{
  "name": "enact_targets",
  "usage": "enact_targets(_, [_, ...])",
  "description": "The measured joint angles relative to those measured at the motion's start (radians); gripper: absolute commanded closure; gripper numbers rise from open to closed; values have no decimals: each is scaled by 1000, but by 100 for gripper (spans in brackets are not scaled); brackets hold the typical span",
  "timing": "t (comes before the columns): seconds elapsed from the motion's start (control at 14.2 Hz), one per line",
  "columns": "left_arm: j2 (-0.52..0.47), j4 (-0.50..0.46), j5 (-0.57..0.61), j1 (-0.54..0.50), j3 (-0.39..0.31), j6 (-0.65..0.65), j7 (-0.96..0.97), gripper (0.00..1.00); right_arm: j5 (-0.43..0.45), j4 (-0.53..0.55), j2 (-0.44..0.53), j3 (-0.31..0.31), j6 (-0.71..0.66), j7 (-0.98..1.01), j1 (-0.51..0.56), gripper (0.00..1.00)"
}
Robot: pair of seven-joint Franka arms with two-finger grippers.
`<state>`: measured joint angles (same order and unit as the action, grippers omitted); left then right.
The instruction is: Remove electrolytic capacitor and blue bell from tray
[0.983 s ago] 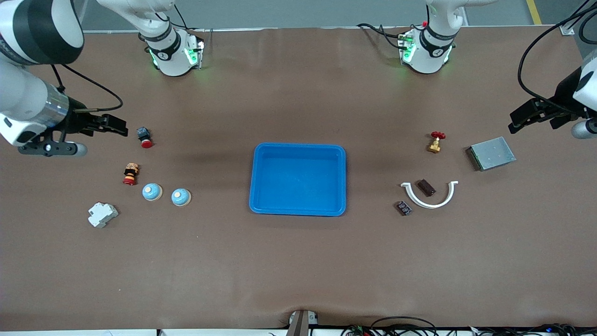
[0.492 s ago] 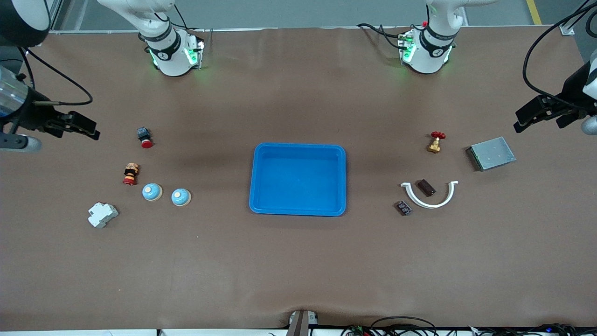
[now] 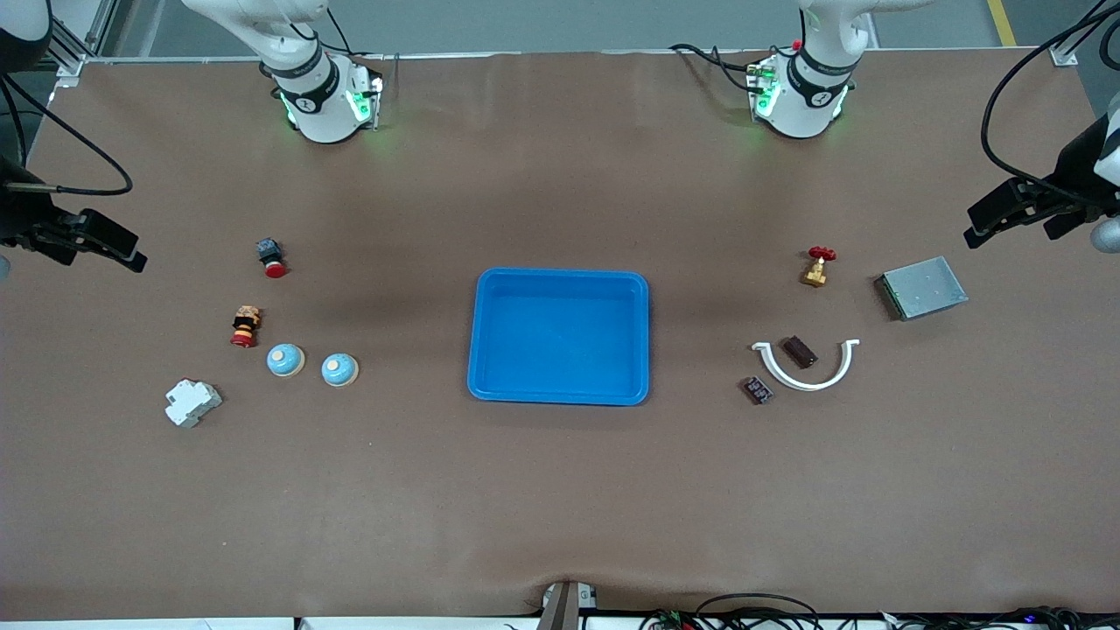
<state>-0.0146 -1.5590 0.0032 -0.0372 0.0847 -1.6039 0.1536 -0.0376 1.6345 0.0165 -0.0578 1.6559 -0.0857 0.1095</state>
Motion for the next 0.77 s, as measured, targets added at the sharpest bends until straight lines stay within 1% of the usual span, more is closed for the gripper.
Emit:
enact_targets(0.21, [0, 0, 0, 1, 0, 5, 0, 0, 0, -53, 0, 2, -78, 0, 0, 0])
enact_targets(0.77, [0, 0, 5, 4, 3, 22, 0, 0, 0, -59, -1, 1, -100, 0, -1, 0])
